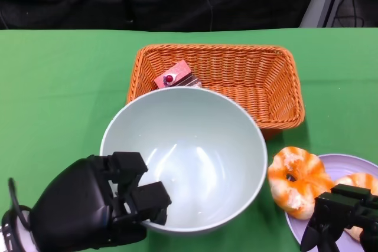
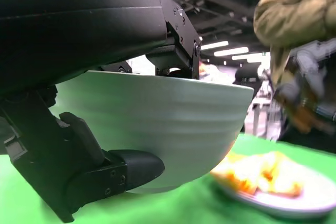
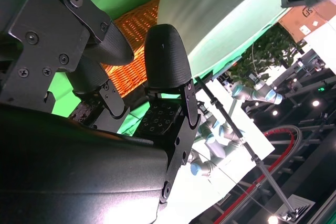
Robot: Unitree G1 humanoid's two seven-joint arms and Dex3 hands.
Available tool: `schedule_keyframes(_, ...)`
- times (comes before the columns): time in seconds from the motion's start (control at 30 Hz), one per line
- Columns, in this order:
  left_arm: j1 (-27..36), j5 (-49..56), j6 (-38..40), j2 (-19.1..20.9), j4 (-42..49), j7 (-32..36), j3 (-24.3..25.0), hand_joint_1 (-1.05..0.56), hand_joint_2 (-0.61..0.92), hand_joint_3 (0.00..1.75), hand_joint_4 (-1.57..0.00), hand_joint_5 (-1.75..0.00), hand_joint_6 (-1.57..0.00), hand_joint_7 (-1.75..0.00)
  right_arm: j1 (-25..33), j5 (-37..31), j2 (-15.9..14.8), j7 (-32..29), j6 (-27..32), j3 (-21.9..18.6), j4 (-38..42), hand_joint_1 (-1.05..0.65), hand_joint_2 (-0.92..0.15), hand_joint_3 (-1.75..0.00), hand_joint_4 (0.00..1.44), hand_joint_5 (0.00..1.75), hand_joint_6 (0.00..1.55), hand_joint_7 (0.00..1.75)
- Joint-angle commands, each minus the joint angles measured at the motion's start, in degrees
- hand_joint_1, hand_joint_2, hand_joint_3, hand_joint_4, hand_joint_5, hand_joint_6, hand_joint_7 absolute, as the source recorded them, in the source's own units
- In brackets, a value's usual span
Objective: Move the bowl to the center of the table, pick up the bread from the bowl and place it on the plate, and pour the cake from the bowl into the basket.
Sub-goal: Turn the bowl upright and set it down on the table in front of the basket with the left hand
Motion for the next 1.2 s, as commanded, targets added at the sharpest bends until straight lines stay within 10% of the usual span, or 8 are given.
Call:
schedule_keyframes(0.03, -1.1, 6.8, 4.4, 4.4, -0.9, 11.1, -3.4, -0.15, 0.49, 0.99, -0.96, -1.75, -0.67, -1.75, 0.4, 0.7, -0.6, -0.3, -0.4, -0.7, -0.5, 0.01, -0.10, -1.75, 1.01, 1.64, 0.96, 1.43)
schedule_keyframes(0.17, -2.3, 16.2, 13.3, 11.0, 2.2, 25.2, -12.1, -0.21, 0.83, 0.25, -0.94, -1.75, -0.66, -1.75, 0.2, 0.7, -0.7, -0.4, -0.7, -0.7, -0.2, 0.01, -0.09, -1.75, 1.01, 1.64, 0.96, 1.43)
schedule_keyframes(0.53, -10.8, 22.0, 28.9, 19.9, 16.2, 38.4, -35.6, -0.27, 0.91, 0.14, -0.87, -1.75, -0.58, -1.75, 0.2, 0.6, -0.3, -0.2, 0.0, -0.5, -0.6, 0.02, -0.08, -1.75, 1.01, 1.65, 0.95, 1.44)
schedule_keyframes(0.77, -14.0, 15.3, 27.8, 21.5, 18.0, 30.5, -42.1, -0.38, 0.90, 0.02, -0.80, -1.75, -0.77, -1.05, -0.1, 0.9, -0.5, -0.3, -0.6, -0.5, 0.0, 0.02, -0.08, -1.75, 1.00, 1.66, 0.95, 1.45)
schedule_keyframes(0.83, -11.8, 8.9, 29.2, 21.9, 14.5, 16.9, -41.3, -0.41, 0.91, 0.06, -0.70, -1.69, -0.73, -0.93, 0.2, 0.8, -0.5, 0.2, 0.2, -0.5, -0.8, 0.02, -0.08, -1.75, 1.00, 1.66, 0.95, 1.44)
schedule_keyframes(0.97, -9.2, 3.6, 33.6, 23.5, 7.3, -0.8, -40.6, -0.42, 0.92, 0.16, -0.54, -0.91, -0.62, -0.32, 0.4, 0.5, -0.2, 0.0, 0.3, -0.5, -1.0, 0.03, -0.07, -1.75, 1.00, 1.66, 0.95, 1.44)
schedule_keyframes(1.2, -3.1, -2.5, 40.9, 25.8, -8.4, -18.3, -36.4, -0.52, 0.92, 0.12, -0.18, -0.51, -0.28, -0.06, 0.3, 0.3, -0.3, 0.0, 0.4, -0.6, -1.0, 0.02, -0.08, -1.75, 1.00, 1.66, 0.95, 1.45)
